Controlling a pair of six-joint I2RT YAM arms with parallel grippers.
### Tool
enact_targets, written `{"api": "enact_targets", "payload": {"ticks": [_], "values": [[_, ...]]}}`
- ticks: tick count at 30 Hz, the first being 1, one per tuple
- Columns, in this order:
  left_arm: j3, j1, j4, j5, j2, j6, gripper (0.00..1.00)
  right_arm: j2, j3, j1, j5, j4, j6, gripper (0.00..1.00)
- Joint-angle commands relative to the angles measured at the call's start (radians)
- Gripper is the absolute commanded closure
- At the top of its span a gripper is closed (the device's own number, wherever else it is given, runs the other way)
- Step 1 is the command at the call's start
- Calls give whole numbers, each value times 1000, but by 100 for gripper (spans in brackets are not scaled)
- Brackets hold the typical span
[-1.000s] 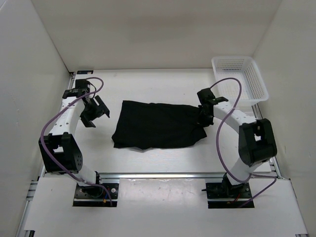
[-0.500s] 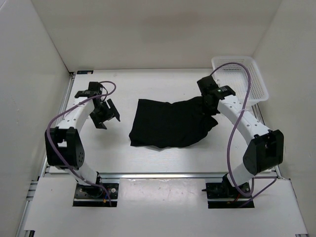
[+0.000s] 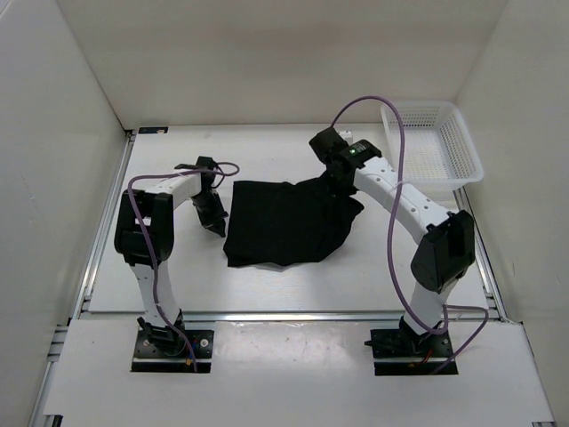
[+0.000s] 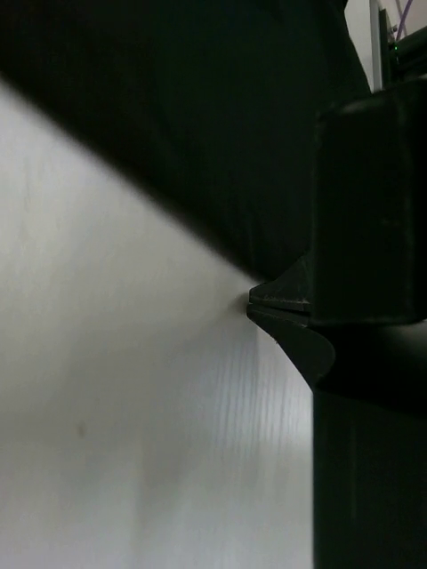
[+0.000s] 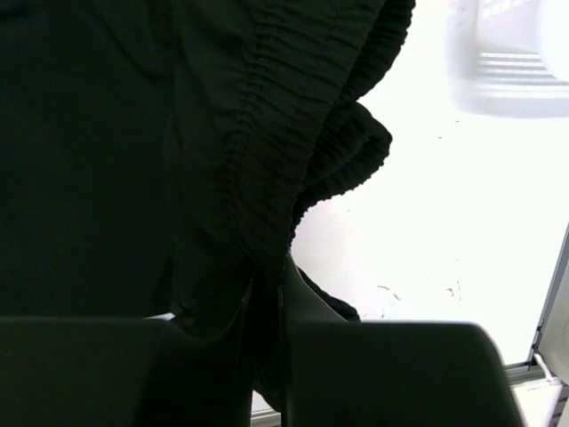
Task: Fold and stack the shorts
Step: Fold the shorts
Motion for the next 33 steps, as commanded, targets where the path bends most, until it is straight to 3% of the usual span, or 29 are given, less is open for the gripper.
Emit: {"api": "enact_targets", "payload": {"ticks": [1, 15, 19, 23, 27, 28, 29, 30, 32, 33], "values": [[49, -20, 26, 20, 12, 4, 90, 15, 82, 28, 35, -37, 10, 100], [31, -31, 44, 0, 40, 4, 90, 157, 281, 112, -35, -73, 30, 100], [31, -31, 44, 0, 40, -6, 90, 269, 414, 155, -101, -73, 39, 100], [31, -31, 44, 0, 40, -6, 90, 375, 575, 180, -219, -44, 61, 100], [31, -31, 44, 0, 49, -6, 90, 417, 583, 199, -400, 113, 84, 100], [41, -31, 44, 0, 49, -6, 90, 406, 560, 199, -455, 237, 84, 95], [41, -31, 44, 9, 49, -6, 90, 394, 536, 199, -522, 303, 84, 63], [41, -31, 44, 9, 49, -6, 90, 360, 483, 199, -643, 363, 84, 43], [50, -17, 26, 9, 40, -6, 90, 282, 426, 199, -661, 448, 72, 14], [50, -8, 12, -4, 40, -6, 84, 247, 342, 199, -638, 462, 72, 9]]}}
